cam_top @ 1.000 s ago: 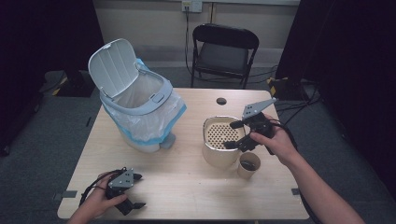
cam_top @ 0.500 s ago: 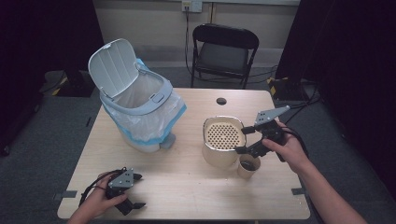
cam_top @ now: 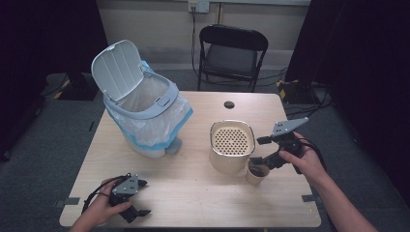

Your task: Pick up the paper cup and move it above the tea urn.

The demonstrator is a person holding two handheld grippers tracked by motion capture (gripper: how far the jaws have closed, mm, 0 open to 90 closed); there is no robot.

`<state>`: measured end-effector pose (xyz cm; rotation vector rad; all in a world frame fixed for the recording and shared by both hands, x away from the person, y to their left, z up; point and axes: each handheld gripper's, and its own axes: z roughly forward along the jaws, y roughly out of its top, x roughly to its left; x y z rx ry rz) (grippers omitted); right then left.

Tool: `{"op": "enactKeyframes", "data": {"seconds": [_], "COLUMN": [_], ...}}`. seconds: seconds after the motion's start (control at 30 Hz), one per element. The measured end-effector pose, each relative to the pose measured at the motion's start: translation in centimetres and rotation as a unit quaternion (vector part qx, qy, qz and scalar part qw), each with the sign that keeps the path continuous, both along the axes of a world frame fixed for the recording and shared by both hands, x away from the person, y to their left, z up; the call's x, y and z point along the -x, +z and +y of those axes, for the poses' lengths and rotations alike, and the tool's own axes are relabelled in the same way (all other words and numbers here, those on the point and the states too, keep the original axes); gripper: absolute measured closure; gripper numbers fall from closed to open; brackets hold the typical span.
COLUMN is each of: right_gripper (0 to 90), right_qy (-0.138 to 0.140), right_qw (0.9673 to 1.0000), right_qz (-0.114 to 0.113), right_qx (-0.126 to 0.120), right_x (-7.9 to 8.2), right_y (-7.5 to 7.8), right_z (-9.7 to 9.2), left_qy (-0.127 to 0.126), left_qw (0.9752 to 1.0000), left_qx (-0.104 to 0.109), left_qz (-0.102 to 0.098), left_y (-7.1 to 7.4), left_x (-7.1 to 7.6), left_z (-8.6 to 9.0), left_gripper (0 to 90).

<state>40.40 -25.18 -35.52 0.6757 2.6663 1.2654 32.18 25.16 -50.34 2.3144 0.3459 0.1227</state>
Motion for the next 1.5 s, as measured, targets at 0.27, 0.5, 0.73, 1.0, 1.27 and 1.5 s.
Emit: {"op": "enactKeyframes", "data": {"seconds": [0.27,0.5,0.73,1.0,1.27,1.5], "right_gripper": [14.9,14.8,14.8,14.8,14.8,14.9], "right_qy": [-0.007,-0.014,-0.016,-0.019,-0.022,-0.029], "right_qw": [1.0000,0.9999,0.9998,0.9998,0.9997,0.9995], "right_qz": [0.000,0.000,0.007,0.007,0.006,0.010], "right_qx": [0.000,-0.001,-0.002,-0.003,0.003,0.000], "right_x": [0.8,1.4,2.1,2.8,3.6,4.1], "right_y": [-0.9,-1.4,-2.3,-2.7,-3.4,-4.1], "right_z": [-1.3,-2.4,-3.3,-4.1,-5.2,-6.1], "left_qy": [0.000,0.000,0.000,0.001,0.000,0.001], "left_qw": [1.0000,1.0000,1.0000,1.0000,1.0000,1.0000], "left_qx": [0.000,0.000,0.000,0.001,-0.001,0.001], "left_qz": [0.000,0.000,0.000,0.001,0.000,0.000], "left_y": [0.0,0.0,0.0,0.0,0.0,0.0], "left_x": [0.0,0.0,0.0,0.0,0.0,0.0], "left_z": [0.0,0.0,0.0,0.0,0.0,0.0], "left_gripper": [0.0,0.0,0.0,0.0,0.0,0.0]}}
